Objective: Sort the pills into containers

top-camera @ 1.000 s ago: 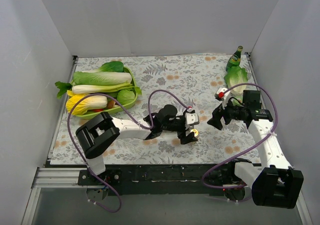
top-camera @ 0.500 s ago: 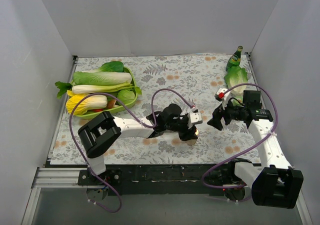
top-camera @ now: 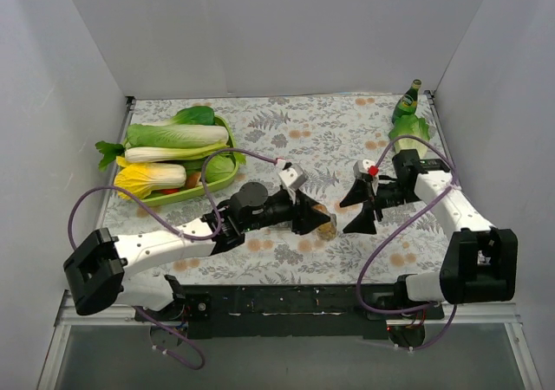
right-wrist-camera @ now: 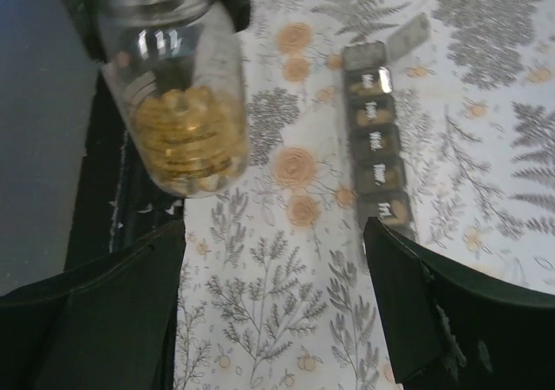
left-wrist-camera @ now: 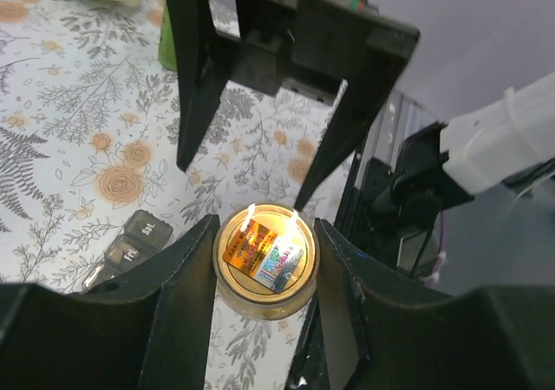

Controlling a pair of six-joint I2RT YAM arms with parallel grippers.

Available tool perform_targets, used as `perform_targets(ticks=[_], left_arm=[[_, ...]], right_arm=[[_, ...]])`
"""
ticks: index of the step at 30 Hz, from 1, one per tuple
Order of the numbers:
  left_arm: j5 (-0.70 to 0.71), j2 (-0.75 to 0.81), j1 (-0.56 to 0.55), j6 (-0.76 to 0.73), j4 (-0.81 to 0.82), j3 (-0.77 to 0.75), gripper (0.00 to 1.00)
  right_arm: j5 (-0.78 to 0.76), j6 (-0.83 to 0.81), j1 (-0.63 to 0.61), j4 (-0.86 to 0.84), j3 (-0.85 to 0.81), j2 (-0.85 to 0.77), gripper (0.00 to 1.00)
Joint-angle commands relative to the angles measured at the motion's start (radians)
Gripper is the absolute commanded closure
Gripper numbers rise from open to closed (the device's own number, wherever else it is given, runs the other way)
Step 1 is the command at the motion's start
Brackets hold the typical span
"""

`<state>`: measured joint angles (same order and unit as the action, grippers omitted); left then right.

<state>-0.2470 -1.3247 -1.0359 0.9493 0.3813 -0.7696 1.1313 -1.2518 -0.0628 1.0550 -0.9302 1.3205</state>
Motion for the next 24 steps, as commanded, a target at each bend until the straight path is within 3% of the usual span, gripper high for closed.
perform_targets(ticks=[1, 6, 8, 9, 13, 17, 18, 24], left_arm=[[0.204, 0.094, 0.014, 0.239, -0.015, 0.033, 1.0], [0.278, 0.14, 0.023, 0.272, -0.05, 0.024, 1.0], [0.31, 0.148, 0.027, 0.285, -0.045, 0.02, 1.0], [0.321, 0.156, 0.027, 0.292, -0.042, 0.015, 1.0], [0.367, 0.176, 0.03, 0.333, 0.001, 0.023, 1.0], [0.449, 0.203, 0.028, 0.387, 0.057, 0.055, 1.0], [0.483, 0.209, 0.028, 0.394, 0.07, 0.062, 1.0], [0.555, 0.237, 0.028, 0.439, 0.116, 0.108, 1.0]], right_arm=[[0.131, -0.2, -0.125, 0.183, -0.093, -0.006, 0.09], [0.013, 0.345, -0.294, -0.25, -0.07, -0.131, 0.08], [0.005, 0.394, -0.351, -0.329, -0.082, -0.127, 0.07], [0.008, 0.493, -0.359, -0.345, -0.087, -0.113, 0.03], [-0.031, 0.745, -0.388, -0.579, -0.058, -0.083, 0.04], [-0.021, 0.883, -0.396, -0.662, -0.068, -0.049, 0.15], [-0.018, 0.9, -0.396, -0.671, -0.074, -0.046, 0.21], [-0.022, 0.974, -0.404, -0.72, -0.076, -0.029, 0.34]])
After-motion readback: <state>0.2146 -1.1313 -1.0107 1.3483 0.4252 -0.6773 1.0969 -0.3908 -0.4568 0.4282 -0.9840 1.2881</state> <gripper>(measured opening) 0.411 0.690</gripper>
